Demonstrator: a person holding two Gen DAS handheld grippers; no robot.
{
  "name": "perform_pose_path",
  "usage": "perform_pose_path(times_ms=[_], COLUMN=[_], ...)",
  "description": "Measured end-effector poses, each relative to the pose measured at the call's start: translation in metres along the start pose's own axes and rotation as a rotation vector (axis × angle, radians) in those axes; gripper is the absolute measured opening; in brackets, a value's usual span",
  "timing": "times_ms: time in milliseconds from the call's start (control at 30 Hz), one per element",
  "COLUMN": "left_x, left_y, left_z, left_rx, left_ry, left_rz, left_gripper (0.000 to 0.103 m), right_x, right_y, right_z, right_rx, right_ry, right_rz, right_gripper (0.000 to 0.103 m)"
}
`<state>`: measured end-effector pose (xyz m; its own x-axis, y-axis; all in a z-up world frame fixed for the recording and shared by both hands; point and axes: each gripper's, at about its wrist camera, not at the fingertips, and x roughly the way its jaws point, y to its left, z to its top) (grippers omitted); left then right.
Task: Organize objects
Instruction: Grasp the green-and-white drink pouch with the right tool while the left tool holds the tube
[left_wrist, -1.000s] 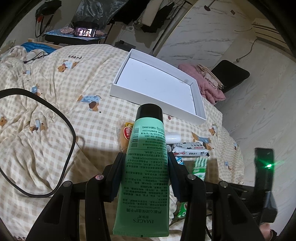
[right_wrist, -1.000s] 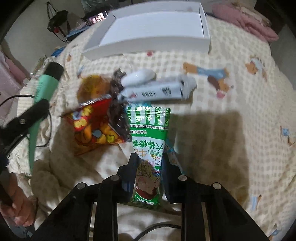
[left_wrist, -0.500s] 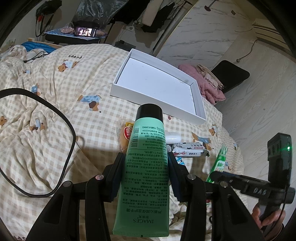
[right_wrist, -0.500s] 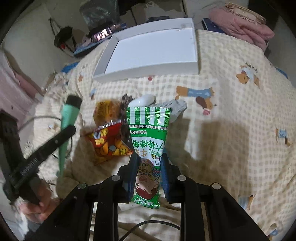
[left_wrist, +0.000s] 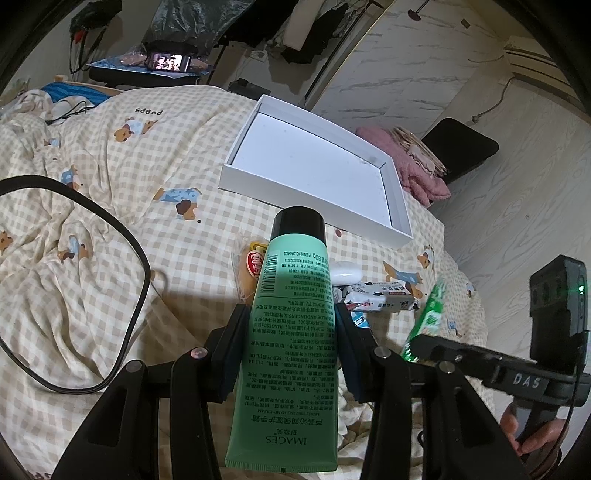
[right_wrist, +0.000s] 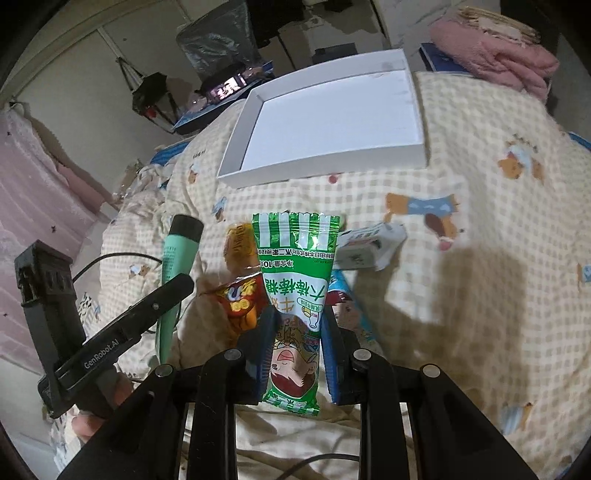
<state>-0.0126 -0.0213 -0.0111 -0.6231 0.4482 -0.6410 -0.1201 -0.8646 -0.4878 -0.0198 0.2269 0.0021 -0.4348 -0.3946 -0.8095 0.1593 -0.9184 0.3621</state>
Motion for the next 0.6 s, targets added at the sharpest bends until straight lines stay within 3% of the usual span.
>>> perform_pose_path(times_ms=[400, 600], left_x=[0.008, -0.008], left_y=[0.007, 0.018], left_z=[0.001, 0.010], left_rx=[-0.026, -0.082], left_ry=[0.033, -0.042], left_rz=[-0.001, -0.050], left_gripper=[0.049, 0.049], right_x=[0.017, 0.016], right_y=[-0.002, -0.002], right_z=[-0.001, 0.010], right_rx=[0.002, 0.036], right_ry=[0.050, 0.062], right_rz=[0.070, 0.163], right_gripper=[0.025, 0.025])
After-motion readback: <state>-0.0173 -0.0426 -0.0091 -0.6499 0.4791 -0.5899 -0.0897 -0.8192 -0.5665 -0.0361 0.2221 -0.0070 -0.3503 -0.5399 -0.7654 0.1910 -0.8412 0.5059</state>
